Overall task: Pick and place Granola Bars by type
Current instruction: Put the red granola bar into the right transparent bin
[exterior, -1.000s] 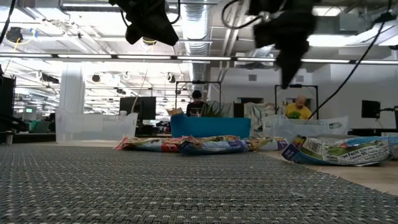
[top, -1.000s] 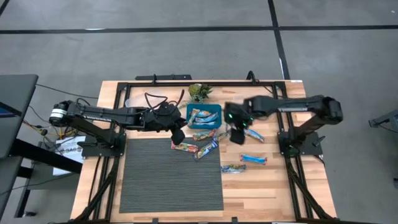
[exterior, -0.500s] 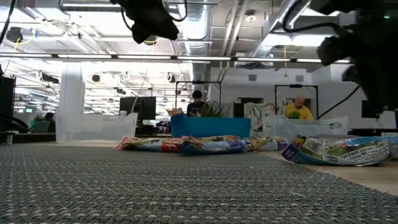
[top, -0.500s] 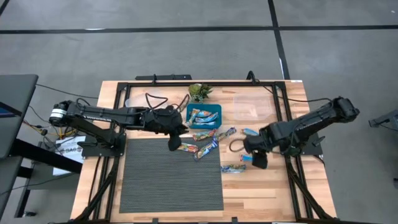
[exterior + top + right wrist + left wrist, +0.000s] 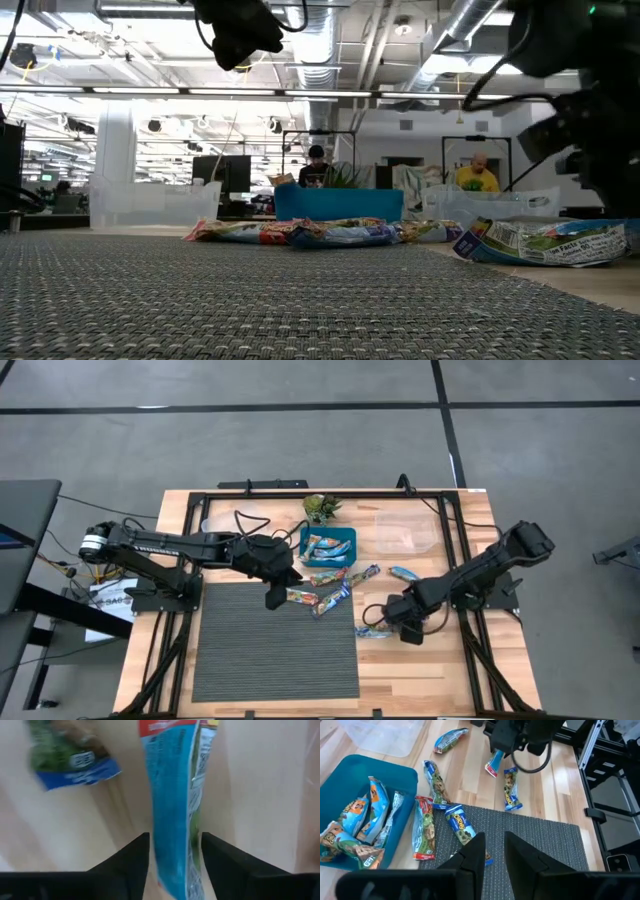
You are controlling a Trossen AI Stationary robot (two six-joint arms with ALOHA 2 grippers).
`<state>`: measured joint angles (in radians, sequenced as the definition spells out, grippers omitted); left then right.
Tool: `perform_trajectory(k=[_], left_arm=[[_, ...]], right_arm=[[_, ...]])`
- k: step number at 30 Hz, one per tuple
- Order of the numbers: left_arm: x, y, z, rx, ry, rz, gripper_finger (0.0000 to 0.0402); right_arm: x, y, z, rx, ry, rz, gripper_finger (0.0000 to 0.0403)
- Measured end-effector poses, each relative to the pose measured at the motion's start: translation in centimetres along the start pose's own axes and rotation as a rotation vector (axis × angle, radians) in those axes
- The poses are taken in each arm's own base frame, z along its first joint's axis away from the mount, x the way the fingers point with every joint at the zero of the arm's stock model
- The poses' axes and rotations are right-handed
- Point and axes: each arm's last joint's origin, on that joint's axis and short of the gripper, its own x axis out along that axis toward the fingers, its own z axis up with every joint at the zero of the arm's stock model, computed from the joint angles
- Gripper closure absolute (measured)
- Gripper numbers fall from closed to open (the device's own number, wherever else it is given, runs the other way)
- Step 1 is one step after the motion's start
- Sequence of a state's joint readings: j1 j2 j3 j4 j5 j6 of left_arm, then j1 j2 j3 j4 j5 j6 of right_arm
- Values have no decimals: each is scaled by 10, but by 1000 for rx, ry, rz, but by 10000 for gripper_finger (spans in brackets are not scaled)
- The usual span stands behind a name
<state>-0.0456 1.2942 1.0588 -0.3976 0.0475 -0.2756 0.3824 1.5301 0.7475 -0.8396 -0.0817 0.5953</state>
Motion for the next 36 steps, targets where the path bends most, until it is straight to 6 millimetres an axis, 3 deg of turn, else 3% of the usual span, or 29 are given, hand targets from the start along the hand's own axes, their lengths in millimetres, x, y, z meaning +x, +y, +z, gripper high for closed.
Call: perform_trajectory(k=[5, 9, 11, 15, 20, 24, 31, 36], left_arm=[[0, 0, 0, -31, 4, 2, 338], [0, 0, 0, -35, 4, 2, 338], [0, 0, 0, -35, -2, 3, 338], [0, 0, 3, -50, -36, 24, 338], [-1, 1, 10, -49, -124, 77, 338], [-1, 3, 13, -53, -183, 170, 338], [-3, 7, 14, -79, -230, 316, 338], [-3, 7, 14, -80, -233, 324, 338]], right_arm=[[4, -1, 5, 17, 15, 12, 312], [-7, 0, 8, 18, -50, 60, 383], [-17, -1, 12, 32, -107, 98, 393], [-46, -13, 24, 126, -283, 146, 374], [-84, -50, 37, 307, -512, 78, 379], [-103, -89, 40, 448, -615, -16, 396], [-106, -153, 30, 624, -570, -178, 377], [-102, -186, 25, 711, -519, -239, 375]])
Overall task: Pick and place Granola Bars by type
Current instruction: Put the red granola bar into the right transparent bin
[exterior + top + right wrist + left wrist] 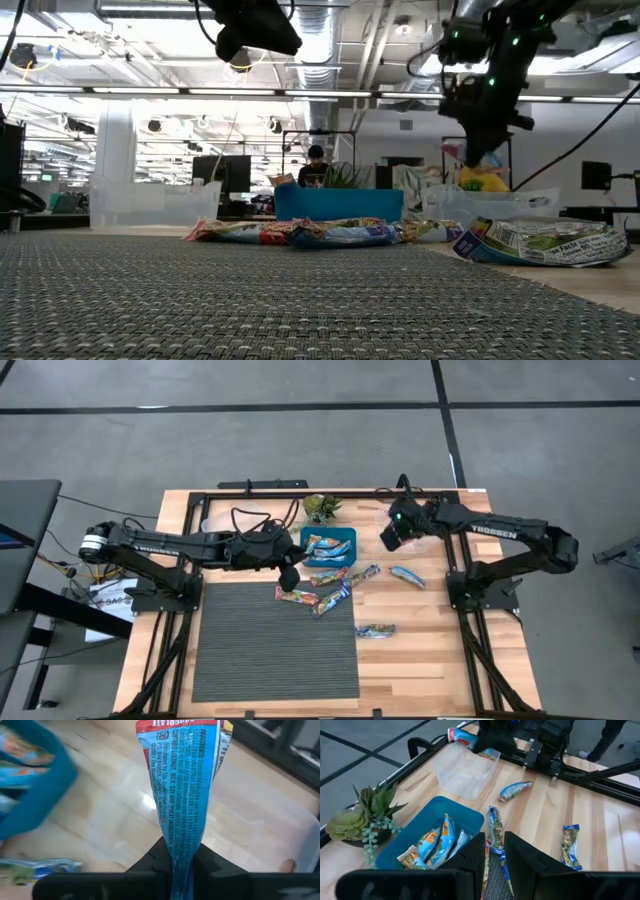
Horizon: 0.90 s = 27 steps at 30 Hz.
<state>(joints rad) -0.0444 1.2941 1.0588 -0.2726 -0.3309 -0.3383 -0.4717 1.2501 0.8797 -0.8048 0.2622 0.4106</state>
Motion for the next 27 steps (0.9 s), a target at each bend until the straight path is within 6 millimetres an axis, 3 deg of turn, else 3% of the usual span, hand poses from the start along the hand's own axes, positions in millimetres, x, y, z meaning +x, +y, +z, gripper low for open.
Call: perform_trajectory(k=[6, 17, 22, 27], left_arm=[[0, 0, 0, -3, 0, -1, 338], [0, 0, 0, -7, -5, 16, 338], [0, 0, 0, -6, -5, 15, 338], [0, -1, 0, 25, 8, -23, 338]], right_arm=[[6, -13, 5, -66, 37, 19, 365], [7, -15, 5, -74, 42, 26, 267], [3, -1, -3, -145, 117, 214, 237], [-7, 18, -27, -297, 249, 227, 227]])
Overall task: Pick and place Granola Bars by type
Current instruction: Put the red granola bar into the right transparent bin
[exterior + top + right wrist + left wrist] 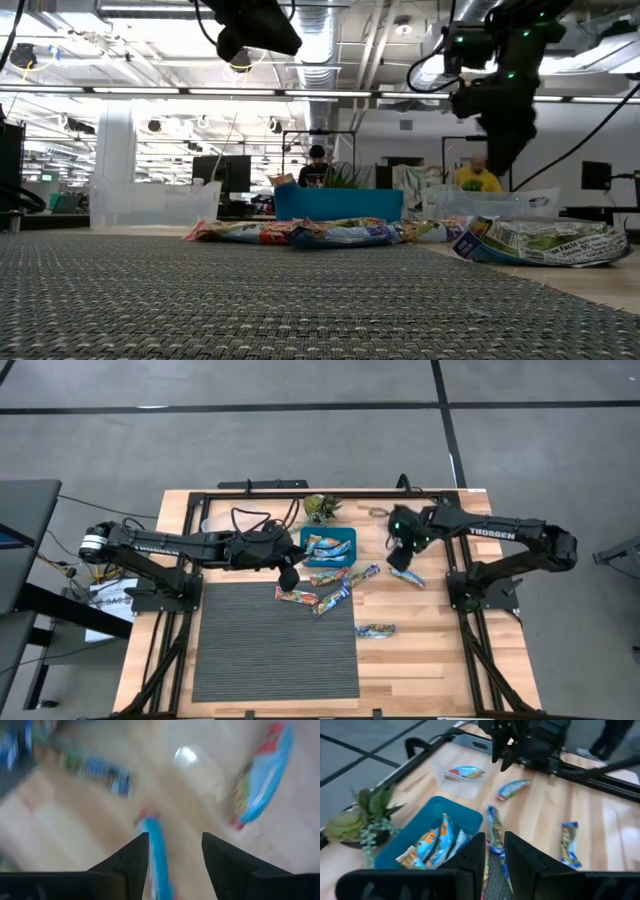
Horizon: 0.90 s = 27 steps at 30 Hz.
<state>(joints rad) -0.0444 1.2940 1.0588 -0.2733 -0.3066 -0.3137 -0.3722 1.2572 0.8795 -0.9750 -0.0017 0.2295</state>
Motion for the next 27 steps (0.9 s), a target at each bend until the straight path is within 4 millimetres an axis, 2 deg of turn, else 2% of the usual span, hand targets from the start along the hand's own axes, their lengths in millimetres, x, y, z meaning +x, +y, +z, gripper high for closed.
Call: perform_trajectory(k=[6, 10, 18, 27], left_arm=[[0, -3, -1, 45, 33, -114, 338], [-1, -5, -2, 49, 52, -178, 338], [0, -5, -2, 49, 53, -181, 338], [-1, -5, -2, 49, 54, -181, 338]], right_arm=[[-1, 32, -20, -130, 93, 8, 232], [4, 42, -28, -128, 124, -1, 239], [40, 30, -47, -92, 144, -70, 249], [63, 16, -54, -19, 146, -23, 262]])
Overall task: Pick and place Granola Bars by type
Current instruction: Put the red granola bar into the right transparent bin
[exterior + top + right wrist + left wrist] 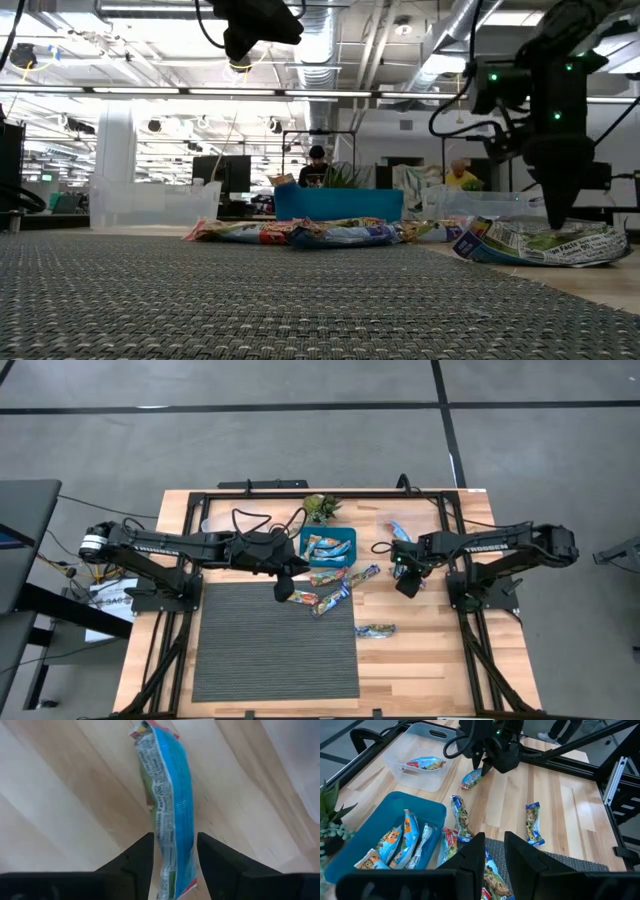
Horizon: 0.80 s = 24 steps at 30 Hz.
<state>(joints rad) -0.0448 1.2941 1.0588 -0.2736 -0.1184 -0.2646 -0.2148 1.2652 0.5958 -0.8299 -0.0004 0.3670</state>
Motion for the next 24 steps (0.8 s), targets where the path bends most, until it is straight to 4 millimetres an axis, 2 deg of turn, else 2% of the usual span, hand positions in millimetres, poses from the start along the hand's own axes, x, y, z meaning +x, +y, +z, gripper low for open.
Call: perform_trajectory(k=[7, 10, 14, 16, 18, 21, 24], left_arm=[[0, 0, 0, 0, 0, 1, 338], [0, 0, 0, 0, 0, 1, 338], [0, 0, 0, 0, 0, 1, 338], [0, 0, 0, 0, 1, 1, 338], [0, 0, 0, 0, 1, 1, 338], [0, 0, 0, -1, 0, 2, 338], [0, 0, 0, -6, -1, 3, 338]], right_arm=[[3, -2, 0, 46, -10, 6, 286], [3, -2, 0, 45, -10, 7, 318], [3, -1, 1, 45, -12, 36, 382], [3, 1, 3, 46, -21, 77, 394], [2, 3, 5, 63, -31, 128, 390], [-9, 10, 19, 77, -99, 231, 391], [-29, 17, 38, 69, -221, 290, 400]])
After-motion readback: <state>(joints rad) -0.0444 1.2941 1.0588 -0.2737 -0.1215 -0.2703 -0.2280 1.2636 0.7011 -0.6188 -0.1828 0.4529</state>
